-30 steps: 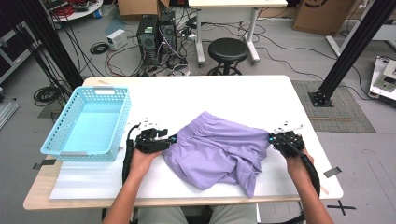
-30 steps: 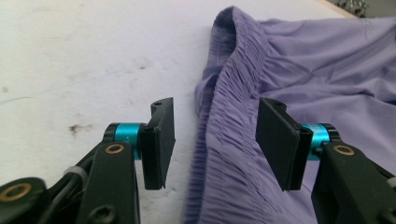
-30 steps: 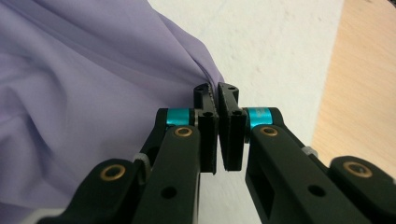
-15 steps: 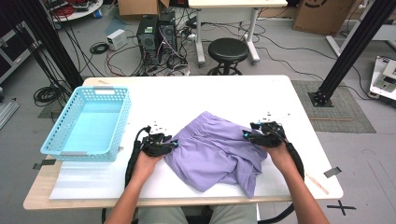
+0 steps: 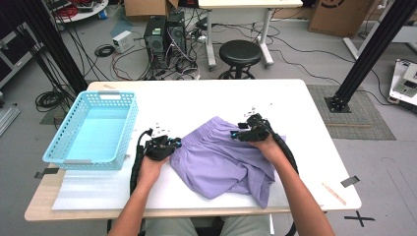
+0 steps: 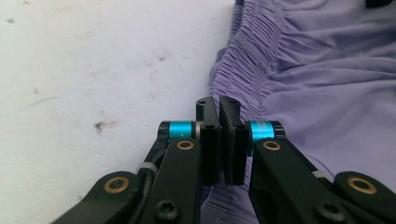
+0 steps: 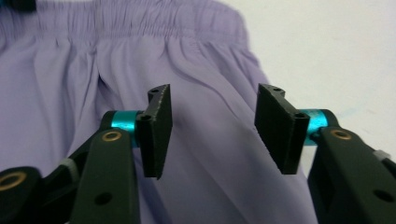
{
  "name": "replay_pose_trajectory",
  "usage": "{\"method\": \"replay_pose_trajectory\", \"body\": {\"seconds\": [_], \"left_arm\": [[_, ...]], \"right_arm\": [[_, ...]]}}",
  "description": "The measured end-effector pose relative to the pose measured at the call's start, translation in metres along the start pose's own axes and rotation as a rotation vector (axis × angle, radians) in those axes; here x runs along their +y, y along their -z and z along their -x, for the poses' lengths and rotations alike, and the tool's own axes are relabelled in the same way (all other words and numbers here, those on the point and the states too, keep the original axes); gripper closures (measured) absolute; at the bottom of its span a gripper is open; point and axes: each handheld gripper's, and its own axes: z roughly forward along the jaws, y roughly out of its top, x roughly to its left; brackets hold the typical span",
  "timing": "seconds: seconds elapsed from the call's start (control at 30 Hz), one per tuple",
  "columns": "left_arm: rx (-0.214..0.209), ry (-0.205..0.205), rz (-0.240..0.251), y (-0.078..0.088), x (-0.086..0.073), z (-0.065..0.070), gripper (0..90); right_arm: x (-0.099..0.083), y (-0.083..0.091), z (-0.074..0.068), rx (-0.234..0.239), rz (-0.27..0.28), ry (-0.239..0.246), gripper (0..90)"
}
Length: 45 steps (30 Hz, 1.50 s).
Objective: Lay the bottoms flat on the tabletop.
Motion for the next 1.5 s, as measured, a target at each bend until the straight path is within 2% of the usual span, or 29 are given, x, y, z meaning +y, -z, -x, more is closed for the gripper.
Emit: {"method": "replay_pose_trajectory", "body": {"seconds": [0.13,0.33,0.4,0.47,0.5,0.53,0.6,0.63,0.7,0.73,0.77,0.83,0.9,1.0,1.03,1.1,1.13,1.2,1.27,1.37,1.4,1.5], "left_arm": [[0.048,0.019,0.025,-0.001,0.004,-0.008,87.1],[0.107,0.053,0.066,-0.002,0.011,-0.018,87.1],[0.117,0.056,0.074,-0.003,0.015,-0.020,87.2],[0.123,0.068,0.102,-0.005,0.018,-0.022,87.2],[0.123,0.071,0.094,-0.007,0.020,-0.023,87.2],[0.125,0.071,0.096,-0.007,0.021,-0.023,87.2],[0.125,0.072,0.111,-0.009,0.025,-0.023,87.2],[0.124,0.070,0.115,-0.010,0.026,-0.023,87.1],[0.118,0.070,0.134,-0.011,0.028,-0.020,85.6],[0.107,0.078,0.147,-0.012,0.029,-0.019,79.4],[0.094,0.091,0.156,-0.012,0.030,-0.018,69.2],[0.076,0.086,0.162,-0.013,0.031,-0.014,60.0],[0.049,0.083,0.153,-0.013,0.031,-0.010,56.0],[0.020,0.079,0.146,-0.013,0.028,-0.004,54.8],[0.005,0.076,0.138,-0.013,0.027,-0.003,54.2],[-0.033,0.079,0.112,-0.015,0.024,0.001,53.8],[-0.049,0.073,0.096,-0.016,0.022,0.003,53.7],[-0.081,0.065,0.066,-0.018,0.019,0.007,52.9],[-0.099,0.055,0.036,-0.020,0.018,0.013,51.6],[-0.134,0.036,0.003,-0.024,0.018,0.024,49.9],[-0.147,0.025,-0.022,-0.027,0.018,0.030,49.6],[-0.152,-0.001,-0.074,-0.035,0.016,0.042,49.0]], "right_arm": [[0.011,-0.022,-0.006,0.008,-0.044,0.033,47.4],[0.024,-0.051,-0.004,0.027,-0.110,0.038,51.2],[0.027,-0.055,-0.005,0.010,-0.098,0.042,60.9],[0.030,-0.058,-0.006,-0.011,-0.094,0.050,74.6],[0.031,-0.058,-0.006,-0.008,-0.097,0.061,84.5],[0.032,-0.059,-0.006,-0.013,-0.105,0.065,88.1],[0.035,-0.058,-0.007,-0.033,-0.120,0.086,88.8],[0.036,-0.057,-0.007,-0.064,-0.111,0.091,88.9],[0.037,-0.052,-0.002,-0.105,-0.080,0.067,89.0],[0.037,-0.049,0.000,-0.123,-0.065,0.057,89.0],[0.038,-0.045,0.004,-0.155,-0.044,0.036,88.9],[0.038,-0.035,0.015,-0.240,-0.012,-0.015,88.9],[0.038,-0.028,0.025,-0.305,-0.003,-0.059,88.9],[0.034,-0.017,0.039,-0.401,0.020,-0.115,88.9],[0.032,-0.013,0.045,-0.450,0.031,-0.144,88.9],[0.028,-0.007,0.054,-0.510,0.042,-0.197,88.8],[0.026,-0.006,0.058,-0.525,0.046,-0.212,88.7],[0.021,-0.003,0.066,-0.529,0.056,-0.261,87.6],[0.017,-0.001,0.067,-0.517,0.061,-0.276,83.9],[0.013,0.005,0.065,-0.475,0.094,-0.268,75.5],[0.012,0.007,0.065,-0.460,0.104,-0.264,73.7],[0.008,0.016,0.059,-0.444,0.118,-0.237,71.6]]}}
